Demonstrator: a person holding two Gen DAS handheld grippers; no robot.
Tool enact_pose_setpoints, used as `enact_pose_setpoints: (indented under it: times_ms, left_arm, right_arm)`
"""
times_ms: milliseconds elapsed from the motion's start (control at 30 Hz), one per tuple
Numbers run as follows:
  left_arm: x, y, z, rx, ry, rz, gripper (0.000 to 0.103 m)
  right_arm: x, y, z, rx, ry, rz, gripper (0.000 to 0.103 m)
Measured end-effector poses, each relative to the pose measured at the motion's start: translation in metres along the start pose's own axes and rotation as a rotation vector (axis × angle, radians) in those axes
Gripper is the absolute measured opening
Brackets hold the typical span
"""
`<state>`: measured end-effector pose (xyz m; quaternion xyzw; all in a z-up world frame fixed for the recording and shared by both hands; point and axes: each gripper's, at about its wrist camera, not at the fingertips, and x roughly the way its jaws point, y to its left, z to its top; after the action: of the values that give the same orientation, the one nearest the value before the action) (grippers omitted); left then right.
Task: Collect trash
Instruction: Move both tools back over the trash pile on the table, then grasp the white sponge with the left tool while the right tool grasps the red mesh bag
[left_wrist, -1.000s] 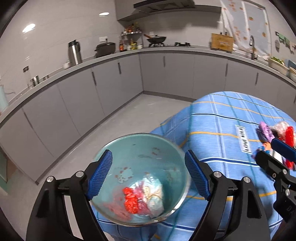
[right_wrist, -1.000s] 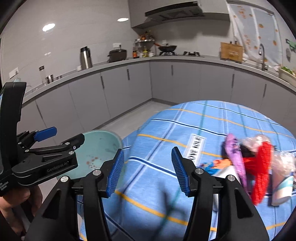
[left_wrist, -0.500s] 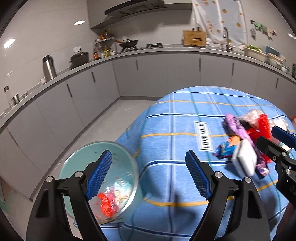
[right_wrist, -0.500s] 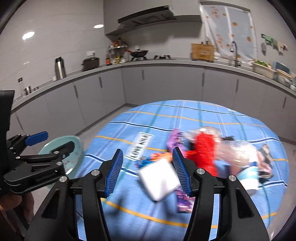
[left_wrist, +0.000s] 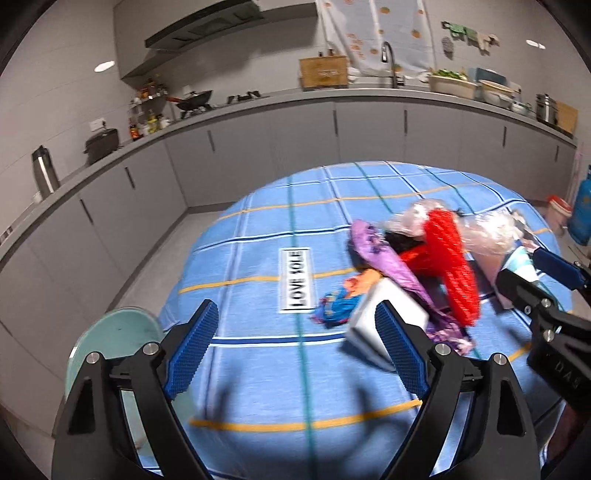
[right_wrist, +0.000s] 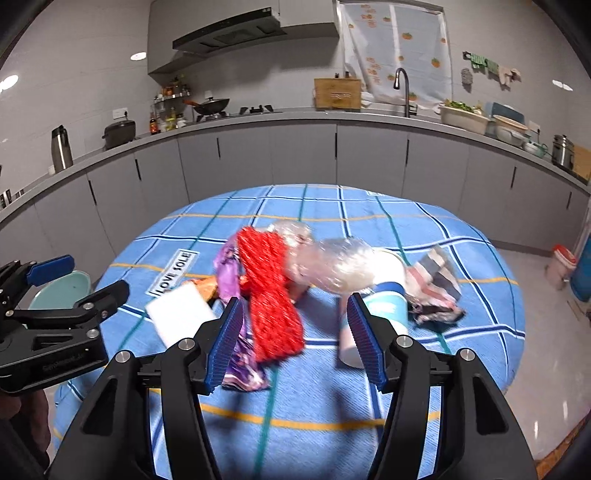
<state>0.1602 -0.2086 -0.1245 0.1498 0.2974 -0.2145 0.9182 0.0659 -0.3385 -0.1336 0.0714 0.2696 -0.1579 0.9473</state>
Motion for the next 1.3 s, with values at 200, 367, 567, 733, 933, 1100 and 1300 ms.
enact_pose_setpoints:
  times_ms: [200,367,567,733,933,1100,1300]
  left_arm:
    - [0.022,-0.024,-0.002,0.033,0.041,-0.055,0.085]
    - [0.038,-0.037,-0.005,0.049,0.081,-0.1,0.073]
    - [0.029,-0.041,-0.006,0.063,0.081,-0.168,0.027]
    - [0.005,-0.028,0.001,0.053,0.042,-0.205,0.021]
    - [-0.022,-0.009,0.008,0.057,-0.045,-0.102,0.021]
    - [-0.015,0.006,0.006,0.038,-0.041,-0.027,0.021]
    - [-0.005,0.021,0.003,0.005,-0.017,-0.024,0.022]
  right_arm:
    - [-0.003,-0.017,-0.006,0.028,-0.009,-0.042,0.061]
    - [-0.005,-0.022,-0.007,0.035,-0.016,-0.051,0.061]
    - [-0.004,-0.022,-0.005,0.044,-0.017,-0.045,0.061]
    - [0.0,-0.012,0.001,0.034,-0.018,-0.005,0.06]
    - [0.017,0.013,0.007,-0.006,0.013,0.05,0.046]
    - [0.038,0.028,0.008,-0.029,0.057,0.065,0.046]
    - [0.055,0.029,0.008,-0.014,0.112,0.076,0.021]
